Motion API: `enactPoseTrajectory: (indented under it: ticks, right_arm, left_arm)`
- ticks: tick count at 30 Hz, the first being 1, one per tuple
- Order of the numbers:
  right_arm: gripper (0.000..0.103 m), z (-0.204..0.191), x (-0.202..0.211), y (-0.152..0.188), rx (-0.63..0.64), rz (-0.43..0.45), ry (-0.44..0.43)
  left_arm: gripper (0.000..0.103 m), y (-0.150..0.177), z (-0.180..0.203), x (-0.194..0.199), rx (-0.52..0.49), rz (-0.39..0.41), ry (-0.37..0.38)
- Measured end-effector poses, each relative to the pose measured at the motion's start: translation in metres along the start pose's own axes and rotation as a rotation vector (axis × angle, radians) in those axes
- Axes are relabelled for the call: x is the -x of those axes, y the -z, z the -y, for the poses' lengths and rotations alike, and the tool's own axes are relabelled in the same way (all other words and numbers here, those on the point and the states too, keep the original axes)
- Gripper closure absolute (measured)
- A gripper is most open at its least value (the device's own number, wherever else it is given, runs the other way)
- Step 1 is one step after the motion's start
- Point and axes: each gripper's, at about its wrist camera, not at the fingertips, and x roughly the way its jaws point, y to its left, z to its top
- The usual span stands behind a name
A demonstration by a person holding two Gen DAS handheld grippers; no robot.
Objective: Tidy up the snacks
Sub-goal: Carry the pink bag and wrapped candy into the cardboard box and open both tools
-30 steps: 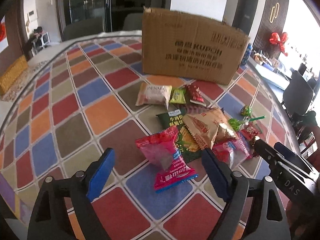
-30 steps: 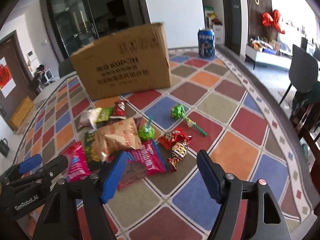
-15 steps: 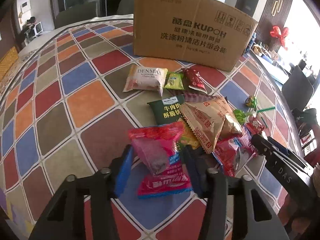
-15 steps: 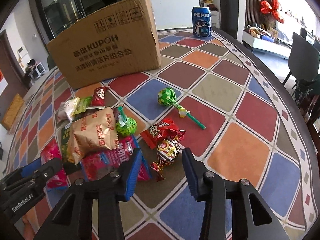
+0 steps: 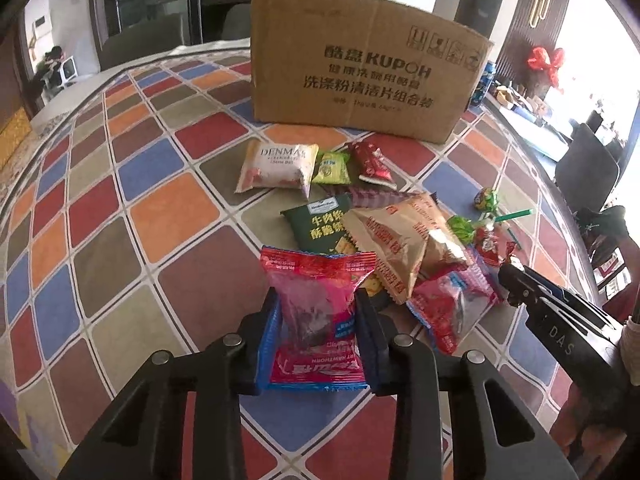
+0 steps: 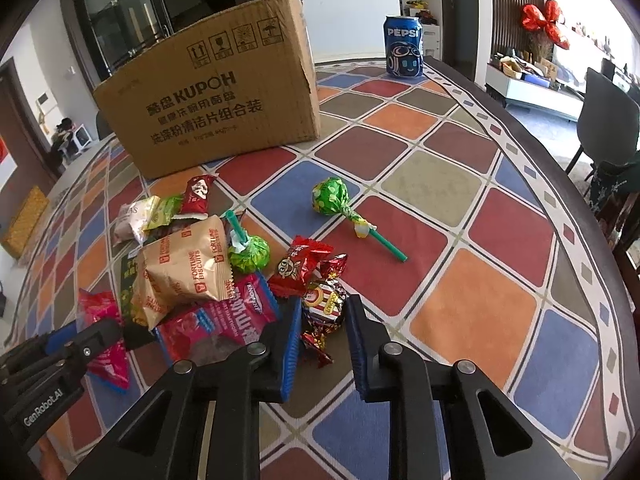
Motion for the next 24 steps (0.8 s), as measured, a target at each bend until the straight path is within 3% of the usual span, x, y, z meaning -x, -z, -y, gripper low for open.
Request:
enactPoseTrajectory:
  ticks: [24]
  right_arm:
    - [0.08, -0.025, 0.08, -0.023, 0.099, 0.208, -0.132]
  left_arm:
    - [0.069, -0.036, 0.015, 0.071, -0.092, 0.238, 0.039]
